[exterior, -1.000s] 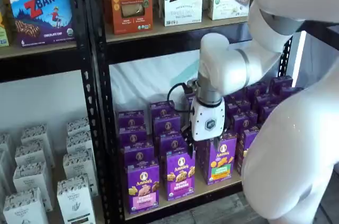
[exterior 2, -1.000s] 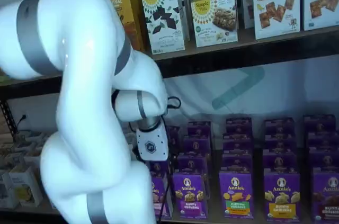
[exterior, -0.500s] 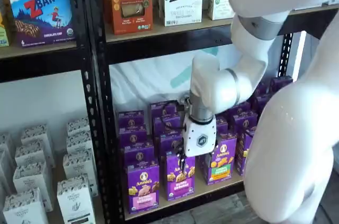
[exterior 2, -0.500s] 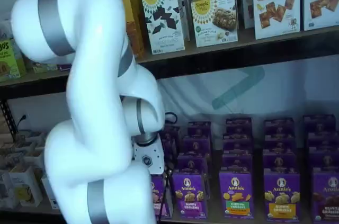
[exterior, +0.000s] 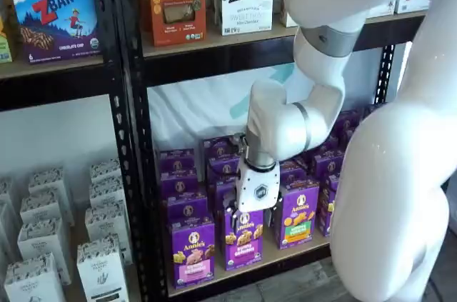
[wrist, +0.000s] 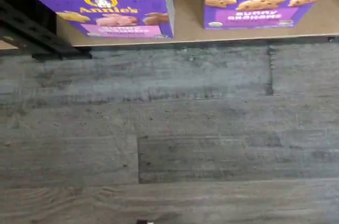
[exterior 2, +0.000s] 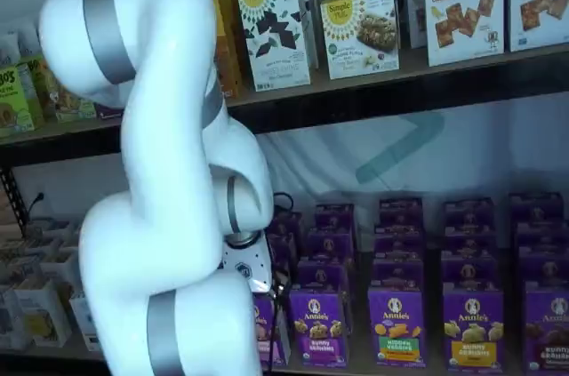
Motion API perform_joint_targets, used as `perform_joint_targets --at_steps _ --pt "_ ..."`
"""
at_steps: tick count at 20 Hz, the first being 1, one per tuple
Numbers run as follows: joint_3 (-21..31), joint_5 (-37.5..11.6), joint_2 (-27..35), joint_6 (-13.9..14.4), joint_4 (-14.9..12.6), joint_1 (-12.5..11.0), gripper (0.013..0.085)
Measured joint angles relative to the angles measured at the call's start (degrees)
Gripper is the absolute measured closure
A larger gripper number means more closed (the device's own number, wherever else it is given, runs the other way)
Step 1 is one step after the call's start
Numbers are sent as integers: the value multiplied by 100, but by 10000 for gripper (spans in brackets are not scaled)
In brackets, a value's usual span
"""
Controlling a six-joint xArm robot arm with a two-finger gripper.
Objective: Pick up the purple box with a pink patch in the middle, on the bottom shelf, the first box from the left
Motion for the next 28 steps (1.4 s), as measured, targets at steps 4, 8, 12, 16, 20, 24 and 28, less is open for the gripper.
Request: perform_joint_targets --at_steps 4,8,12,16,20,24,28 --pt "-309 20 354 -61 100 31 130" --pt "-652 6 775 98 -59 39 130" --pt "-947 -101 1158 129 -48 88 130" --pt "-1218 -128 1467 34 123 160 130" --pt "-1500 -174 1782 -121 375 252 130" --pt "-1731 -190 2014 -308 627 309 130" --pt "-1933 -192 2194 -416 785 354 130"
